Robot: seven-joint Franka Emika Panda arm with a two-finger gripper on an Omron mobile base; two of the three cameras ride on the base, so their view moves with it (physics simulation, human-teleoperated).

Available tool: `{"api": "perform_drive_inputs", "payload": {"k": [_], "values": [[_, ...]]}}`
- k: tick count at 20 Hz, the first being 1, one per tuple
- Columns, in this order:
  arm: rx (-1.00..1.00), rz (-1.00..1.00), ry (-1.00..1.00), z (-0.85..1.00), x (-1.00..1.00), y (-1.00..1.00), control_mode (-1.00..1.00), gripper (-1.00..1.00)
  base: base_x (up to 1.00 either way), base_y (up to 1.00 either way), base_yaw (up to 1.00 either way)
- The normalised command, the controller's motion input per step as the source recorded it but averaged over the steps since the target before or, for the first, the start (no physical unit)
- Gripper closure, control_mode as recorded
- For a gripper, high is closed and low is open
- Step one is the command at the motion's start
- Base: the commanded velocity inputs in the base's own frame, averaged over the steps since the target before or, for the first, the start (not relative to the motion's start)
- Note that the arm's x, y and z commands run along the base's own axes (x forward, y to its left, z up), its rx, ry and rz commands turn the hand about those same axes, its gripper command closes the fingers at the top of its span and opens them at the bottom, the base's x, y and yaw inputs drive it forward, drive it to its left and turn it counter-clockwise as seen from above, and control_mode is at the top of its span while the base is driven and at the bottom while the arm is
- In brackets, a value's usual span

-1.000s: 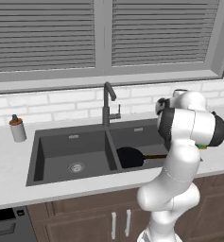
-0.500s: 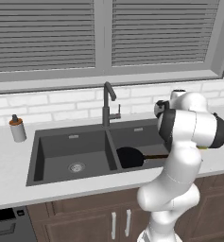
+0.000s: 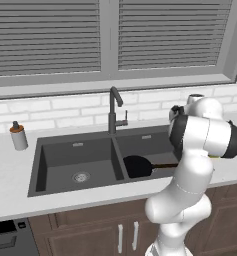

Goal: Pick the pan and sponge and place them into the sink. Then turn on the water.

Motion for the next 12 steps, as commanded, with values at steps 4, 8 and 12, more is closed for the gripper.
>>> {"api": "perform_drive_inputs", "payload": {"k": [4,8,12], "values": [[0.0,-0.14,0.0,0.01,-0.17,-0.39,-1.0,-1.0,0.0,0.0,0.0],[0.0,-0.14,0.0,0.0,-0.14,-0.37,-1.0,-1.0,0.0,0.0,0.0],[0.0,-0.15,0.0,0.0,-0.06,-0.26,-1.0,-1.0,0.0,0.0,0.0]]}}
